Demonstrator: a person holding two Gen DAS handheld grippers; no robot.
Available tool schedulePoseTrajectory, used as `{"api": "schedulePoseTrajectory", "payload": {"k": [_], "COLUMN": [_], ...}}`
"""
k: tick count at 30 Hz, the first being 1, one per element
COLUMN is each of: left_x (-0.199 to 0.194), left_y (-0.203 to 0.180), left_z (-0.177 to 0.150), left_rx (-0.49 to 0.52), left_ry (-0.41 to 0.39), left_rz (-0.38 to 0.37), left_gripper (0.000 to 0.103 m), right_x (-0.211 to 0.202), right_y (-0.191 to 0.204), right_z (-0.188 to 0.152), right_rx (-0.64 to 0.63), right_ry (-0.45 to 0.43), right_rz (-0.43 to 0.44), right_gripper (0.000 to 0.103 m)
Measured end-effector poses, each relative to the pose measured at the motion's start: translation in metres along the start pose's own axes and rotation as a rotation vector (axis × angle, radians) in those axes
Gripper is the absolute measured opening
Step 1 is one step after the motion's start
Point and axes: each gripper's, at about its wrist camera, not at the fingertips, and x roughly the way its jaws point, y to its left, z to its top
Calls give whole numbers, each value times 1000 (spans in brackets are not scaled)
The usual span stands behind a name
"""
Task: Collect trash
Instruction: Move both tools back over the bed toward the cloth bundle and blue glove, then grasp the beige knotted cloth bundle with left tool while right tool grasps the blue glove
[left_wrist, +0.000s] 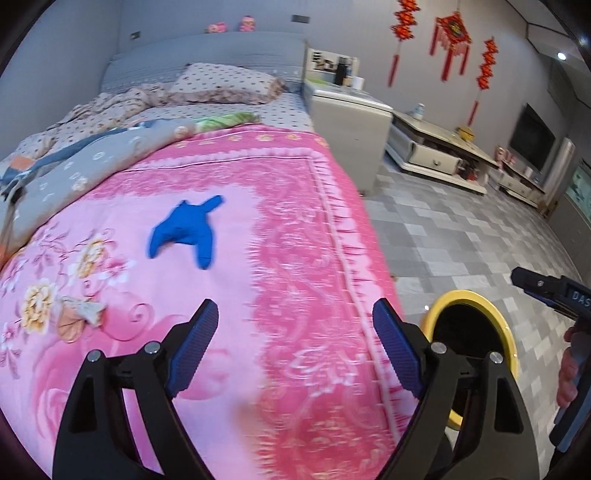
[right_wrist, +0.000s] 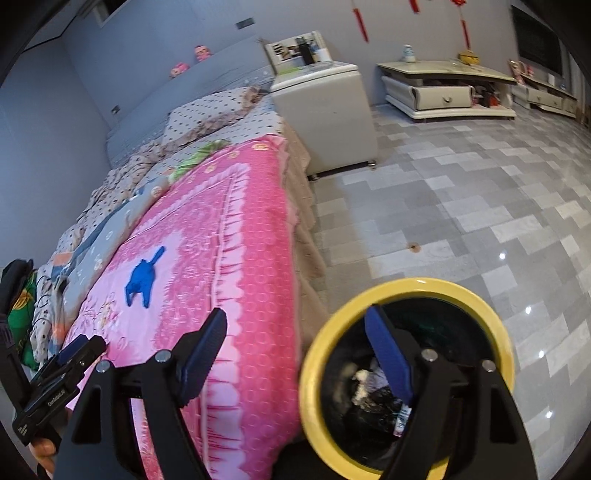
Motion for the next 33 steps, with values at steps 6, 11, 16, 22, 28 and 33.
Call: {"api": "schedulePoseTrajectory", "payload": {"k": [6, 11, 16, 22, 28, 33], "left_x": [-9, -12, -6, 13, 35, 57], "left_y": [69, 126, 177, 219, 250, 271], "left_z": [-2, -7, -13, -20, -22, -24], "left_rx": [-63, -123, -183, -229, -268, -307], "left_ry": [-10, -4, 12, 39, 51, 74], "left_rz": [95, 170, 226, 261, 276, 274], "left_gripper": [81, 81, 81, 81, 81, 81], "right_x": [22, 49, 80, 125, 172, 213], "right_y": [57, 103, 152, 206, 246, 275], "right_z": [9, 13, 14, 12, 9, 9], "right_rx": [-58, -100, -160, -240, -294, -321], "right_ry": [13, 41, 72, 111, 143, 173], "right_rz": [69, 124, 167, 169, 152, 131], "right_gripper": [77, 77, 77, 77, 77, 77]}}
